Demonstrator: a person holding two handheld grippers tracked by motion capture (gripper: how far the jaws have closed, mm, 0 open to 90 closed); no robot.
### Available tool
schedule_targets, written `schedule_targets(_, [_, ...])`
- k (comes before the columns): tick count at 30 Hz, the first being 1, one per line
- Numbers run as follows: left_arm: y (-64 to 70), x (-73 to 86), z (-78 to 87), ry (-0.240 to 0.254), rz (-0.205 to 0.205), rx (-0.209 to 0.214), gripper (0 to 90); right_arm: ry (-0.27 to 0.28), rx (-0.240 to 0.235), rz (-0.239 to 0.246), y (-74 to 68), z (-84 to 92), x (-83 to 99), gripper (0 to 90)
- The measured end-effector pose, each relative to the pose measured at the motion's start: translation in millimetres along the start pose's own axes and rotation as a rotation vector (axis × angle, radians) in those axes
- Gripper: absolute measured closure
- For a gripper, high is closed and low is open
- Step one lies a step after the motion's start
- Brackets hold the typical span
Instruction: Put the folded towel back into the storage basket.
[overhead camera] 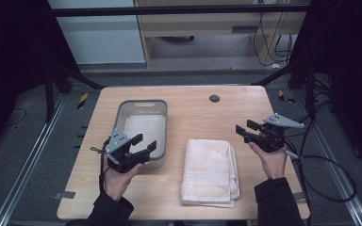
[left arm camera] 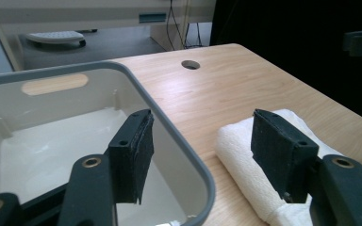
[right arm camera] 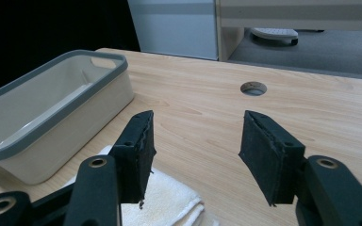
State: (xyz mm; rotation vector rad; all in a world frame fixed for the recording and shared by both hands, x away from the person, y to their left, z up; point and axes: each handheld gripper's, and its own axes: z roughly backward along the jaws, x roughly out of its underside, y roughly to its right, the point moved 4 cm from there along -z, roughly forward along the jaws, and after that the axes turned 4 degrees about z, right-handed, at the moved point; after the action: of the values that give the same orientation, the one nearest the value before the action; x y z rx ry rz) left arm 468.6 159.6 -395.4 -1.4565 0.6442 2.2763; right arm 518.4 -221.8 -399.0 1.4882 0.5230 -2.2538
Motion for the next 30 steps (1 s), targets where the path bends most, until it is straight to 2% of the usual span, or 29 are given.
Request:
schedule_targets(10, [27.2,13.1,-19.5,-0.057,-0.040,0.046,39.4,-0.013,-0.008,0.002,-1.6,-7.1,3.5,43.6])
schedule_targets(15, [38.0,21.3,-25.3,-0.083,-0.055,0.066,39.4,-0.038,-0.010,0.010,-3.6,-14.0,8.2,41.4])
schedule_targets(21, [45.5,32.4,-33.0,-0.121,-0.068,0.076,39.4,-0.048,-0.013,0.010,-3.8,-18.6,12.0,38.5])
schedule_targets(30, [52.9,49.1,-42.1,-0.183,-0.095,0.091,39.1,-0.113,-0.028,0.030,-8.8,-29.3,25.3,31.8])
